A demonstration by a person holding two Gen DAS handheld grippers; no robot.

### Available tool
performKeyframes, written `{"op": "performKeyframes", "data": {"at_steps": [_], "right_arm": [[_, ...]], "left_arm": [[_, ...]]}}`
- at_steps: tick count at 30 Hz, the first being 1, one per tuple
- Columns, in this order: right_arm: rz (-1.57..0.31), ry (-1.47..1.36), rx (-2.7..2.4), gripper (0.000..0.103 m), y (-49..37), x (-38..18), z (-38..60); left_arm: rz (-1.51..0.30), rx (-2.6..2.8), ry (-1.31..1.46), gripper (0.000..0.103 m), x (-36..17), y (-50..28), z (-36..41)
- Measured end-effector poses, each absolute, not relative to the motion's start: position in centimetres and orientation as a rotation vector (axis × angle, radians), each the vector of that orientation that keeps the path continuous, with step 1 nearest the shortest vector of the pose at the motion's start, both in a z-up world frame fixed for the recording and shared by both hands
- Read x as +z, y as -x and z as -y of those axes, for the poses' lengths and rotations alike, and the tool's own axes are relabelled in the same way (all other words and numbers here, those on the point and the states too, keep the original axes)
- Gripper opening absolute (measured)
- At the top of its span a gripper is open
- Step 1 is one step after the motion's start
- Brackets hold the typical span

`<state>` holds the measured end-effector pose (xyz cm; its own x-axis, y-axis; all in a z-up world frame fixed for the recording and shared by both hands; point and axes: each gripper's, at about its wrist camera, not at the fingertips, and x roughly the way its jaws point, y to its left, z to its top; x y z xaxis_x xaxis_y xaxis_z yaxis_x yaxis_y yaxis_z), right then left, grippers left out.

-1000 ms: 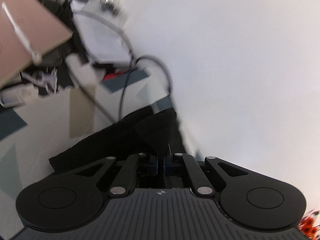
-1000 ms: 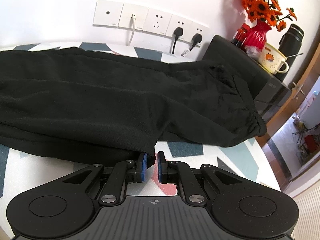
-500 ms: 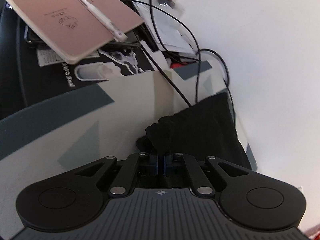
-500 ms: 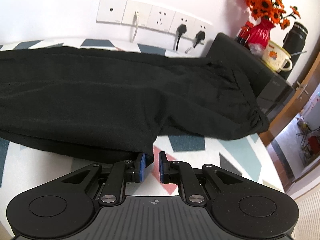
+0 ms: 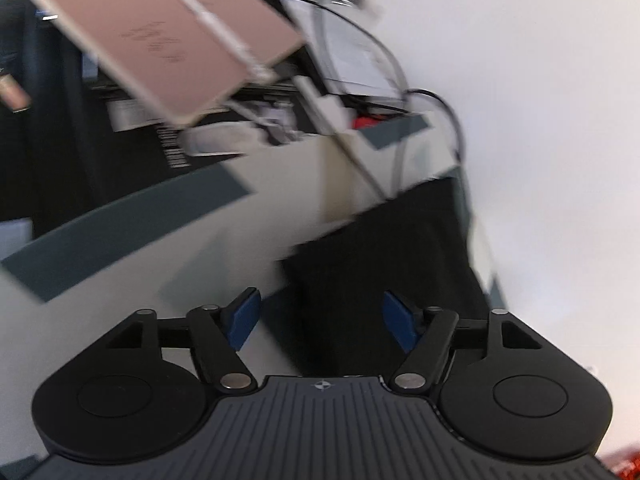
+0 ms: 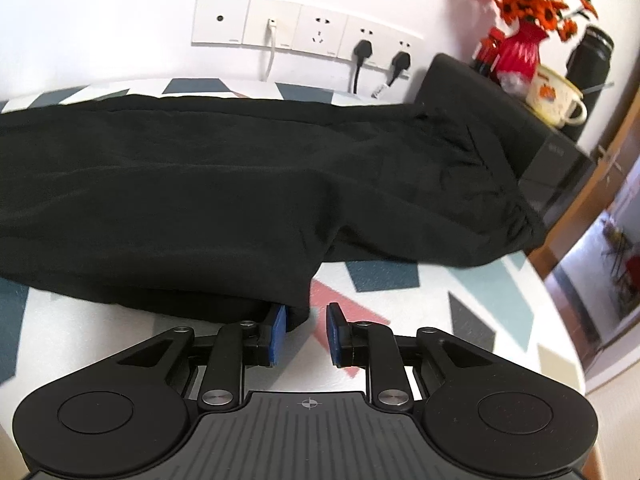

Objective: Fold clothes

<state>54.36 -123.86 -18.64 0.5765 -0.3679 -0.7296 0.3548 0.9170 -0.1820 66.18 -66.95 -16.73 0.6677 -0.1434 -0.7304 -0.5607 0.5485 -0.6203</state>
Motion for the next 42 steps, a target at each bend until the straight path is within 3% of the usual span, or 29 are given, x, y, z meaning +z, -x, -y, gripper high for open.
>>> {"op": "performKeyframes", "data": {"at_steps": [3,9,15,16,17,18,19,20,25,28,30,32,38,42], "right_arm": [[-0.844,0.018,-0.434,0.011,-54.3,-18.7,123.8],[-0.83,-0.014,-0.431,0.006,-54.1,-18.5,124.5],[-0.784,-0.032,-0.44,0.005,-53.4,-17.4,124.8],[-0.782,-0.027,-0.436,0.005,-53.3,-17.3,124.8],[-0.78,-0.026,-0.431,0.005,-53.1,-17.2,124.7],[-0.78,-0.026,-0.427,0.005,-52.8,-17.2,124.8],[-0.781,-0.026,-0.429,0.004,-52.6,-17.2,124.7],[-0.782,-0.025,-0.431,0.0,-52.3,-17.2,124.7],[-0.81,-0.103,-0.527,0.0,-49.6,-17.3,127.1],[-0.806,-0.198,-0.5,0.001,-48.0,-17.2,128.7],[-0.802,-0.258,-0.484,0.015,-47.6,-17.2,129.4],[-0.782,-0.327,-0.468,0.025,-47.6,-17.2,129.7],[-0.759,-0.353,-0.376,0.037,-50.3,-17.7,128.6],[-0.731,-0.335,-0.335,0.038,-52.3,-17.2,128.1]], "left_arm": [[-0.814,0.255,1.024,0.07,-17.4,-65.3,67.0],[-0.79,0.248,0.943,0.083,-17.0,-66.7,68.4],[-0.768,0.24,0.92,0.081,-16.8,-68.6,69.7],[-0.759,0.242,0.918,0.066,-16.9,-68.7,69.8],[-0.757,0.246,0.917,0.031,-17.0,-68.8,69.9],[-0.76,0.251,0.916,0.013,-17.2,-68.9,69.9],[-0.755,0.261,0.933,0.01,-17.4,-68.8,69.8],[-0.743,0.275,0.96,0.009,-17.7,-68.6,69.6],[-0.744,0.296,0.946,0.01,-17.4,-68.1,69.6],[-0.772,0.309,0.953,0.015,-17.4,-67.8,69.5],[-0.799,0.322,0.978,0.025,-17.7,-67.5,69.5],[-0.808,0.317,0.99,0.028,-17.6,-67.0,69.7],[-0.801,0.302,0.891,0.036,-14.9,-65.7,70.4],[-0.727,0.265,0.812,0.042,-11.5,-65.6,70.6]]}}
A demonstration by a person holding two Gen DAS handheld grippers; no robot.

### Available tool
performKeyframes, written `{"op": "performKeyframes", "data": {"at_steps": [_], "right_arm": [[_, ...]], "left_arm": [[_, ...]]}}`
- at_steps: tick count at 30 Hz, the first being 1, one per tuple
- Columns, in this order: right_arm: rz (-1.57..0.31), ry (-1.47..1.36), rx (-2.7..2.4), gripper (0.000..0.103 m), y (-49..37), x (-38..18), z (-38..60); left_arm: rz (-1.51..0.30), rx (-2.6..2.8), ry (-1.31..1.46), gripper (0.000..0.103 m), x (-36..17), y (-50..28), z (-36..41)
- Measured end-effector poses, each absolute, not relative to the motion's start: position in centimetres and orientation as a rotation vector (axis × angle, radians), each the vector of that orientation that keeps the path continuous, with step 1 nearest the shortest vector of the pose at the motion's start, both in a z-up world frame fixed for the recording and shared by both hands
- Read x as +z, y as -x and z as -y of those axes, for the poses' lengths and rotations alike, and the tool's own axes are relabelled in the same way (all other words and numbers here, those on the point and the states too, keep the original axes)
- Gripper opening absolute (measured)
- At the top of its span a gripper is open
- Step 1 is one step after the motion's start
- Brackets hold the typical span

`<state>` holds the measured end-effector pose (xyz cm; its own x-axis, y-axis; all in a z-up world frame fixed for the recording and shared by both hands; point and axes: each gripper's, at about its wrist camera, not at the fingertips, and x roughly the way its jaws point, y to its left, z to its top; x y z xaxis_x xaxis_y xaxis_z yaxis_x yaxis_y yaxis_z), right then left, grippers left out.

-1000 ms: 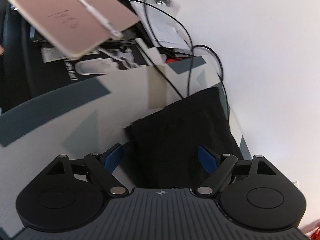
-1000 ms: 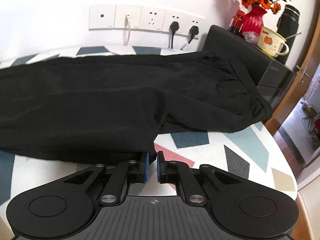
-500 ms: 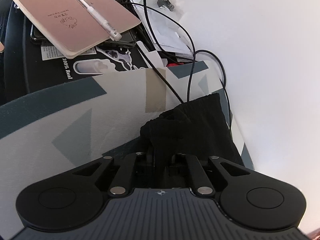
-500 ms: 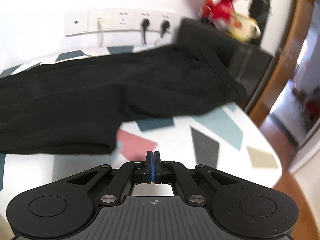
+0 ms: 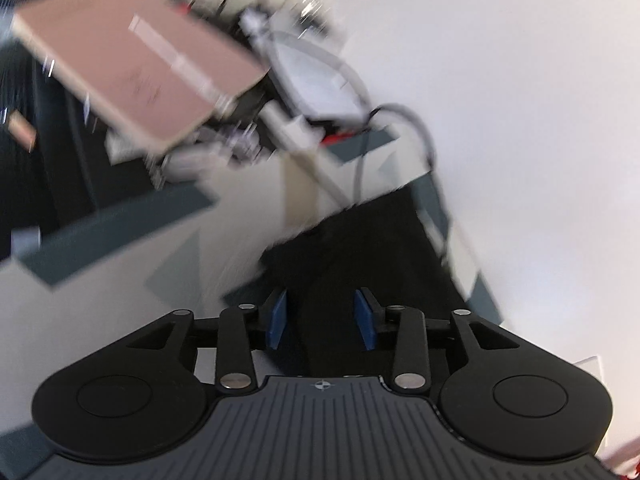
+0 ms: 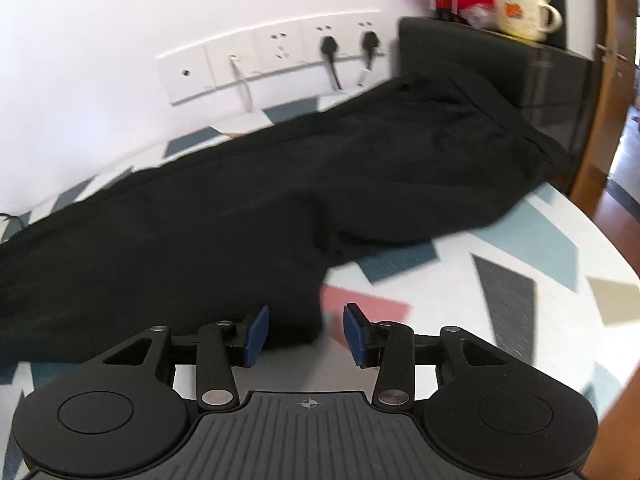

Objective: Fold clothes

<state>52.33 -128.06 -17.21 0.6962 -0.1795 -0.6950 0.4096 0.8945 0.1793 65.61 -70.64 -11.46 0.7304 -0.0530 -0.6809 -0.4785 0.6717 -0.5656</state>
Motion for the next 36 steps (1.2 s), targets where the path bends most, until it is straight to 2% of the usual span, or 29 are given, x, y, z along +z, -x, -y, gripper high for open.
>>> {"op": "performKeyframes", "data": {"at_steps": [2,5,13,18,21,26,28,30,32,35,36], "right_arm": [[-0.716,-0.331,-0.338,0.039,-53.1,-16.3,128.3],[-0.681,-0.349,-0.359,0.043,-54.3,-14.2,129.6],[-0.58,-0.384,-0.435,0.043,-57.7,-7.5,134.6],[-0.534,-0.499,-0.461,0.046,-60.1,-5.5,137.1],[-0.559,-0.555,-0.456,0.046,-62.1,-6.4,137.7],[-0.673,-0.479,-0.474,0.048,-66.3,-10.2,137.6],[-0.716,-0.44,-0.472,0.052,-68.1,-11.8,137.9],[-0.754,-0.369,-0.475,0.062,-70.2,-13.4,138.5],[-0.825,-0.315,-0.452,0.064,-72.5,-15.3,139.3],[-0.951,-0.23,-0.403,0.073,-76.0,-18.1,140.3],[-0.968,-0.181,-0.377,0.073,-76.5,-18.7,140.0]], "left_arm": [[-0.691,0.214,0.74,0.051,-9.7,-66.3,71.3],[-0.647,0.107,0.61,0.059,-7.6,-68.0,72.8],[-0.724,-0.095,0.497,0.064,-7.6,-73.8,76.0],[-0.797,-0.165,0.469,0.066,-9.2,-76.7,78.3],[-0.82,-0.187,0.418,0.069,-10.4,-77.6,80.5],[-0.908,-0.216,0.378,0.069,-13.0,-79.2,84.1],[-0.927,-0.2,0.353,0.069,-13.7,-79.8,85.3],[-0.947,-0.177,0.328,0.069,-14.3,-80.4,86.4],[-0.973,-0.158,0.31,0.069,-14.8,-80.7,87.3],[-0.994,-0.126,0.289,0.069,-15.5,-80.8,88.4],[-0.997,-0.118,0.286,0.069,-15.6,-80.7,88.7]]}}
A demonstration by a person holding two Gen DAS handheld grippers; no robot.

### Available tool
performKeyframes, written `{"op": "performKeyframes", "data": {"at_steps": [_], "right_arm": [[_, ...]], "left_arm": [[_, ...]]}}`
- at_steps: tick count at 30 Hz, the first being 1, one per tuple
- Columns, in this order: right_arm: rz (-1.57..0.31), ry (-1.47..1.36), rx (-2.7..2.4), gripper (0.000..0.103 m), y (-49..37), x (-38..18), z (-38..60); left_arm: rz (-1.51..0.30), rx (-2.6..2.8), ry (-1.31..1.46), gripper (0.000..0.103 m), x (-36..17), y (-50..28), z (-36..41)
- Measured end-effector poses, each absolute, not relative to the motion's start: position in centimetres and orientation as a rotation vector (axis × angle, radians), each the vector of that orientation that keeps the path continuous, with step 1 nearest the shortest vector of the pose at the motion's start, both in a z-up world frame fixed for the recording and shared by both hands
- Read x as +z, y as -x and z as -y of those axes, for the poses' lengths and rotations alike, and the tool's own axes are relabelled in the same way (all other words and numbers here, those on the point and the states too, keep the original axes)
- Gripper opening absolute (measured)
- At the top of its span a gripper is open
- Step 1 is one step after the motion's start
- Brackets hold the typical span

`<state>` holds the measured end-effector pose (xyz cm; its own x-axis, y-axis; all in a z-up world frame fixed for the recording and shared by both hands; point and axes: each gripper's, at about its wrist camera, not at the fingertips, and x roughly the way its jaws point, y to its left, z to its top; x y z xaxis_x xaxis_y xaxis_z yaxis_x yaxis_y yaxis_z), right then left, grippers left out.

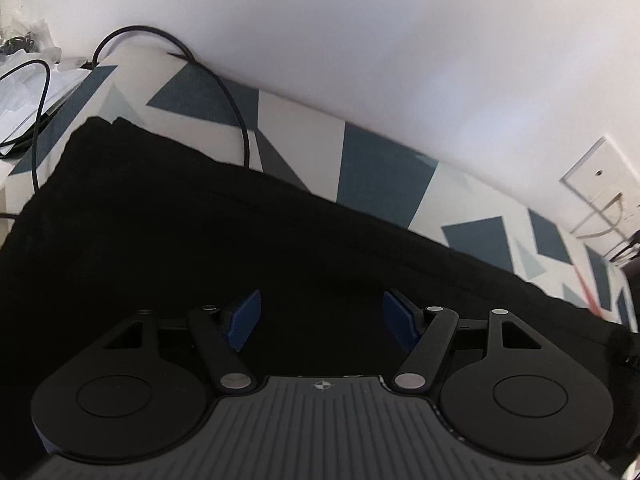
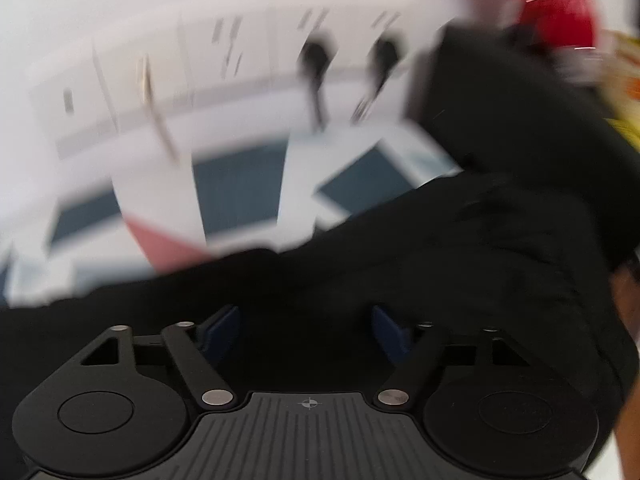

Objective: Fold clothes

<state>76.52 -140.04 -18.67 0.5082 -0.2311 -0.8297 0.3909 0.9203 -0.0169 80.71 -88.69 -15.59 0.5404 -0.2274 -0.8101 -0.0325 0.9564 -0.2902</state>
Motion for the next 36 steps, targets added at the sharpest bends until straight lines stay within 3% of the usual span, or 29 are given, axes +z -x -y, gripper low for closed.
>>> {"op": "performKeyframes", "data": {"at_steps": [1,2,3,5,6,10,16,19,21,25,30,33,36], "right_arm": [[-0.977,-0.129,-0.351,0.071,-76.9,-19.2,139.7],[-0.965,-0.098,-0.318,0.055,-77.0,-19.2,139.3],[-0.948,-0.072,-0.283,0.031,-77.0,-19.2,138.9],[-0.94,-0.048,-0.278,0.005,-77.3,-18.8,138.7],[-0.936,-0.051,-0.269,0.003,-77.5,-18.6,138.8],[-0.899,-0.07,-0.242,0.001,-78.4,-17.3,139.9],[-0.914,-0.323,-0.293,0.003,-79.4,-17.1,143.6],[-0.933,-0.234,-0.286,0.007,-79.1,-17.3,142.5],[-0.901,-0.09,-0.241,0.022,-78.5,-16.4,140.5],[-0.824,0.126,-0.001,0.033,-77.9,-14.6,136.4],[-0.812,0.321,0.249,0.063,-78.3,-15.6,132.5],[-0.828,0.382,0.312,0.061,-78.6,-17.3,131.6],[-0.845,0.384,0.375,0.052,-78.8,-18.3,131.6]], "left_arm": [[-0.997,-0.118,0.285,0.07,-15.6,-80.5,88.9],[-0.995,-0.124,0.284,0.071,-15.6,-80.3,89.1],[-0.994,-0.129,0.284,0.072,-15.6,-80.0,89.2],[-0.992,-0.133,0.269,0.073,-15.7,-79.6,89.5],[-0.99,-0.132,0.259,0.073,-15.7,-79.3,89.7],[-0.983,-0.164,0.214,0.073,-15.5,-78.2,90.6],[-0.965,-0.285,0.183,0.073,-14.2,-75.7,92.9],[-0.967,-0.466,0.141,0.073,-13.3,-73.5,95.9],[-0.971,-0.608,0.099,0.073,-12.9,-72.0,98.6],[-0.951,-0.843,0.014,0.073,-12.9,-69.1,104.6],[-0.94,-1.066,-0.026,0.073,-13.3,-66.5,111.4],[-0.932,-1.129,-0.053,0.073,-13.7,-64.7,114.4],[-0.935,-1.145,-0.043,0.073,-14.3,-63.8,116.1]]}}
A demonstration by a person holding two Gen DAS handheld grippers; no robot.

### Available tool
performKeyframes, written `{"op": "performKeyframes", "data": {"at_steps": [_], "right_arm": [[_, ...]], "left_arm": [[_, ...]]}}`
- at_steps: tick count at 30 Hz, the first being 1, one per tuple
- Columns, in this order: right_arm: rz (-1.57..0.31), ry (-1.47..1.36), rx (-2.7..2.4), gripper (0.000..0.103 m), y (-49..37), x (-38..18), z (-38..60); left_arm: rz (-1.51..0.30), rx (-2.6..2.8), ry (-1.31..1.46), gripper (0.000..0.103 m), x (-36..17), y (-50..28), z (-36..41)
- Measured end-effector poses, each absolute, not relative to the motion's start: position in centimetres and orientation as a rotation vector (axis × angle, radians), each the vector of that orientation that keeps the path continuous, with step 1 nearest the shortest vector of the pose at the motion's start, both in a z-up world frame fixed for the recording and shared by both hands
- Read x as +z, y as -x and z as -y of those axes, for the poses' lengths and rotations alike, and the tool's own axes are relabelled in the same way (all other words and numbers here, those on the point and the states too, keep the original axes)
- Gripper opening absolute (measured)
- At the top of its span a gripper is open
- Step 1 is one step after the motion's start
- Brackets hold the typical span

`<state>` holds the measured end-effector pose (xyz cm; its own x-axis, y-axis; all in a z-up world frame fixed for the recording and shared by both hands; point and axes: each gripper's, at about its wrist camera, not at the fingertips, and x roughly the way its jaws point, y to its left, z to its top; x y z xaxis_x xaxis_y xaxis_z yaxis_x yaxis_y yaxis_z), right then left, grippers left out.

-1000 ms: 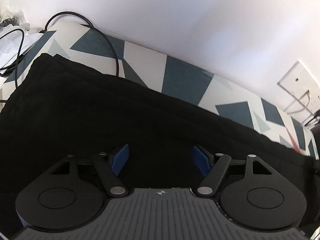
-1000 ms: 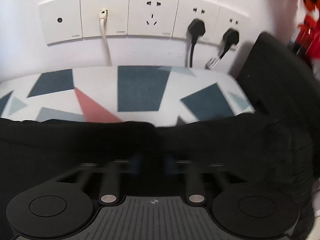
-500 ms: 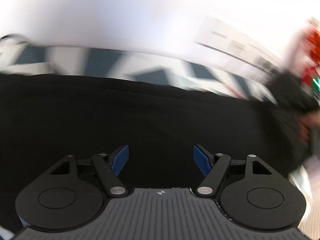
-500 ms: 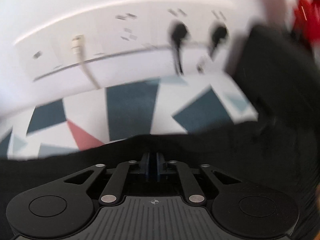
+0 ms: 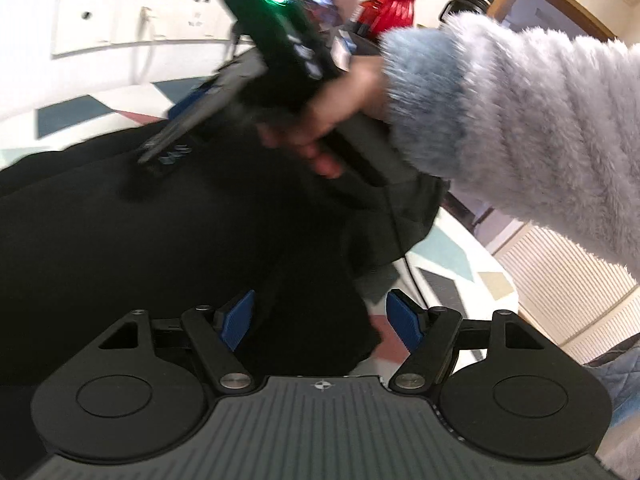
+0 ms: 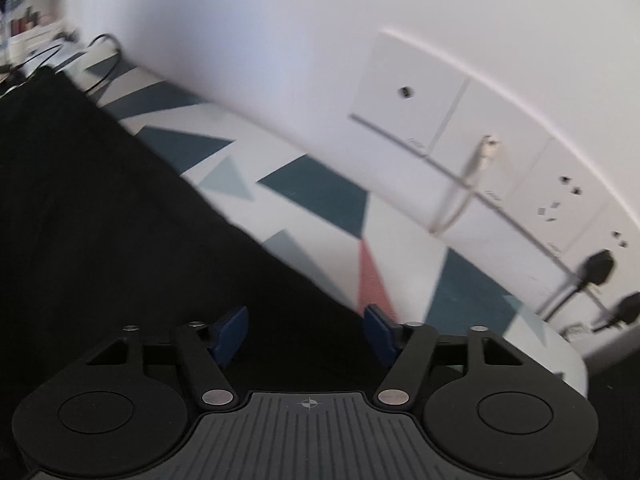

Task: Fold clothes
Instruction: 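Bring the right tool beside the left tool over the trousers waistband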

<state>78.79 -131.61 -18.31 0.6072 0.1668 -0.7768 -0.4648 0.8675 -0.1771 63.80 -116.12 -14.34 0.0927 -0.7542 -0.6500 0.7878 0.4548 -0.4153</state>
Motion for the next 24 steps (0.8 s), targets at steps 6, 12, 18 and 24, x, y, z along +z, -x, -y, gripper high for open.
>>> {"op": "performKeyframes", "data": {"at_steps": [6,12,18,24], "right_arm": [[-0.873,0.374,0.411,0.05,-78.9,-18.9,132.6],[-0.888,0.293,0.426,0.051,-79.4,-19.7,134.8],[-0.886,0.311,0.456,0.01,-79.8,-19.3,134.7],[-0.89,0.255,0.464,0.006,-80.1,-18.5,135.1]], "left_arm": [[-0.908,-1.145,-0.045,0.073,-14.3,-62.6,116.7],[-0.939,-1.134,-0.055,0.073,-15.0,-62.4,116.5],[-0.915,-1.139,-0.043,0.073,-14.2,-61.8,116.1],[-0.933,-1.133,-0.08,0.073,-14.8,-61.5,116.8]]}}
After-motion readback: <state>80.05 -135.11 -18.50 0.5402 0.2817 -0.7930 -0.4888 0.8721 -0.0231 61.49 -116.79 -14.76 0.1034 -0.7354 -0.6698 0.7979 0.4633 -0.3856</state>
